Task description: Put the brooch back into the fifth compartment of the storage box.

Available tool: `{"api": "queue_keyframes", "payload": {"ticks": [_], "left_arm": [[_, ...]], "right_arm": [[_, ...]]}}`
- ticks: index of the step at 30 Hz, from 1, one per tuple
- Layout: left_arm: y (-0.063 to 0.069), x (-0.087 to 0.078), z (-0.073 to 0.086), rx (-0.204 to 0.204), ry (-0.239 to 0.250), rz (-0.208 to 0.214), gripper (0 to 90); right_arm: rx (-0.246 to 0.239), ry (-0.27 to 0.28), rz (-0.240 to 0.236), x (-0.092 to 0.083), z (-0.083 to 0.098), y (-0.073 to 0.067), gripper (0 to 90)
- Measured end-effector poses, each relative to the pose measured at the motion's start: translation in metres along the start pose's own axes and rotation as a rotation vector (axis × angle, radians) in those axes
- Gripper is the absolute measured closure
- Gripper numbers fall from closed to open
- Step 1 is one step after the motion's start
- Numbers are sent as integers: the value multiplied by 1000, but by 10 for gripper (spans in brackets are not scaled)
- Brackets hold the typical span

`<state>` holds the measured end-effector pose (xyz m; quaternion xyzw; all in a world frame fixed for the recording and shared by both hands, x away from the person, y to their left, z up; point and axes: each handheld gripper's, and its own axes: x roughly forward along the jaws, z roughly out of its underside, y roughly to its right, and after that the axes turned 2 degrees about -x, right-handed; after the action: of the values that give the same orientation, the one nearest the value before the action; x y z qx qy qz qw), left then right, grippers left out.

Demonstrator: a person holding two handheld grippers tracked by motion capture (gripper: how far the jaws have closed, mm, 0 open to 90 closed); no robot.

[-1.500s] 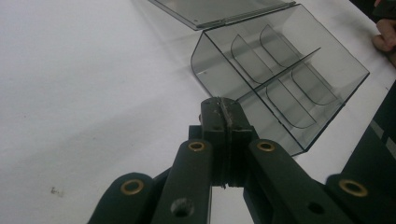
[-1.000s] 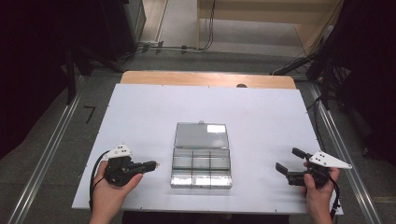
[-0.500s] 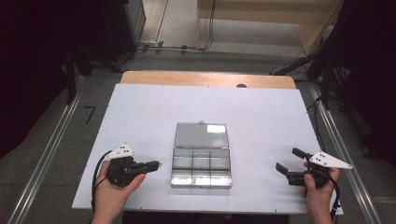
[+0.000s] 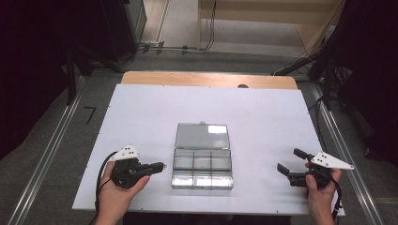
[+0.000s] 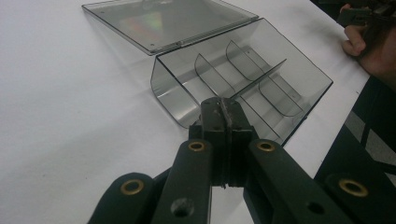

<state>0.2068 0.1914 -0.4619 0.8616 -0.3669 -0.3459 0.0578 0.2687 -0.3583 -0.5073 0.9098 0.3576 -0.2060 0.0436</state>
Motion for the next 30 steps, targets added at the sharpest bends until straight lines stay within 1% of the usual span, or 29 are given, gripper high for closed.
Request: {"api": "queue_keyframes", "payload": {"ticks": [11, 21, 30], "left_arm": [[7, 3, -2, 14, 1, 16, 900], [11, 5, -3, 24, 4, 20, 900], [17, 9, -4, 35, -8, 30, 900]], "right_arm": [[-1, 0, 1, 0, 0, 0, 10], [0, -1, 2, 0, 0, 0, 9], [1, 0, 1, 0, 0, 0, 9]]}}
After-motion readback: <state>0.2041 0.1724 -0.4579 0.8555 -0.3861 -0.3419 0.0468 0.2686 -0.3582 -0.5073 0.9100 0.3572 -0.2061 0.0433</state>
